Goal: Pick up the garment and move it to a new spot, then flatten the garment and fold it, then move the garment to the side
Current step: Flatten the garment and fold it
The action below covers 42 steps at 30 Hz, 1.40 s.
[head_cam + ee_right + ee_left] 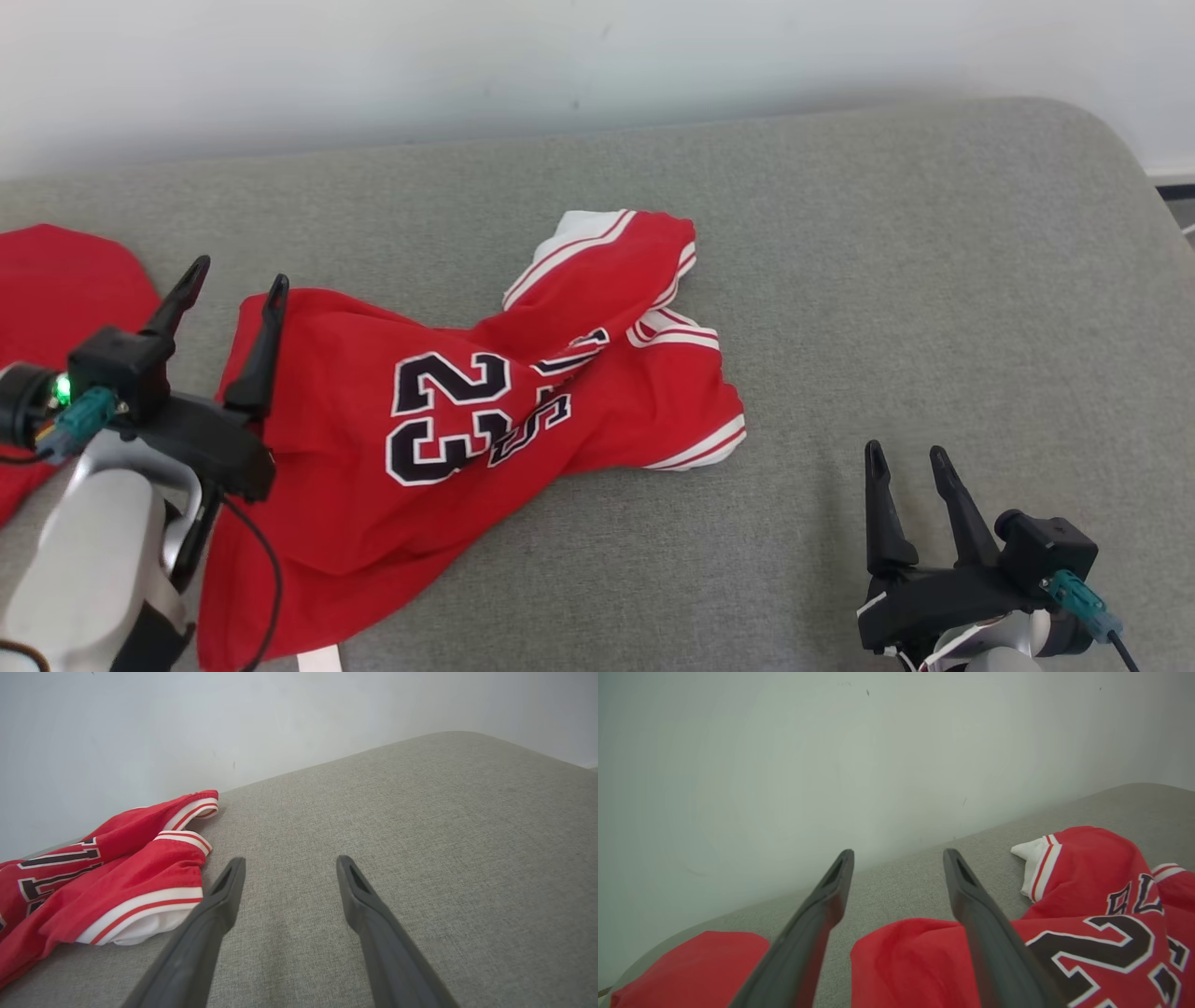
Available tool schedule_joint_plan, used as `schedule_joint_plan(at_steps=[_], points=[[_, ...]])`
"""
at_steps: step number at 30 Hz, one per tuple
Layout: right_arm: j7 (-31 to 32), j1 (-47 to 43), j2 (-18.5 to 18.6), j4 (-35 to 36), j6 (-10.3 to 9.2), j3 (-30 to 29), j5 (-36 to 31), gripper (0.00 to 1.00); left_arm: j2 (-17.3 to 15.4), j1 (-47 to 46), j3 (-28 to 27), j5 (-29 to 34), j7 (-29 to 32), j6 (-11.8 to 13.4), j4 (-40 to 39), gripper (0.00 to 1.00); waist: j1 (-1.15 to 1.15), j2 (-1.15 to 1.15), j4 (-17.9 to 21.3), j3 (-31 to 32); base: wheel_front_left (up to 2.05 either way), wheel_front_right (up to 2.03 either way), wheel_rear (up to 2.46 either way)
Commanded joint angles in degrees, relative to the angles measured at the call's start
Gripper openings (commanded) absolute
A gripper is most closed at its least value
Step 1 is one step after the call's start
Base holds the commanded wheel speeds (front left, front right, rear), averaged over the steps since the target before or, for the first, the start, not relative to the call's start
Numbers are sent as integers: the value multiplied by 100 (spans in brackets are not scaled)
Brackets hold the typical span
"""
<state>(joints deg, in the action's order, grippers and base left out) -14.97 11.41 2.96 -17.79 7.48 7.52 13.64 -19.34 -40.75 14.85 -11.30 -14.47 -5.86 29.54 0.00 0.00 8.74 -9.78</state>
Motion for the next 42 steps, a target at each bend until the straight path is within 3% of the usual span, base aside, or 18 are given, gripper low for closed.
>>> schedule_joint_plan(at_steps=[1, 5, 9, 19, 28, 42], points=[[-30, 0, -9, -33, 3, 7, 9, 100, 31, 176, -49, -45, -41, 56, -52, 100, 0, 0, -105, 100, 0, 0, 0], [-13, -44, -1, -126, 3, 65, 61, 100, 196, 543, -181, -157, -72, 226, -468, 100, 0, 0, -251, 217, 0, 0, 0], [75, 22, 42, -252, 3, 133, 135, 100, 477, 1218, -474, -232, -74, 493, -1364, 100, 0, 0, -424, 293, 0, 0, 0], [292, 332, 167, -526, 3, 326, 320, 100, 979, 2262, -809, -248, -76, 747, -2333, 100, 0, 0, -684, 320, 0, 0, 0], [654, 864, 270, -1102, 3, 524, 866, 100, 1368, 2879, -979, -136, -77, 723, -2742, 100, 0, 0, -920, 344, 0, 0, 0], [1472, 1695, 483, -2414, 3, 725, 1439, 100, 1588, 3063, -1181, -117, -77, 620, -2739, 100, 0, 0, -1271, 346, 0, 0, 0]])
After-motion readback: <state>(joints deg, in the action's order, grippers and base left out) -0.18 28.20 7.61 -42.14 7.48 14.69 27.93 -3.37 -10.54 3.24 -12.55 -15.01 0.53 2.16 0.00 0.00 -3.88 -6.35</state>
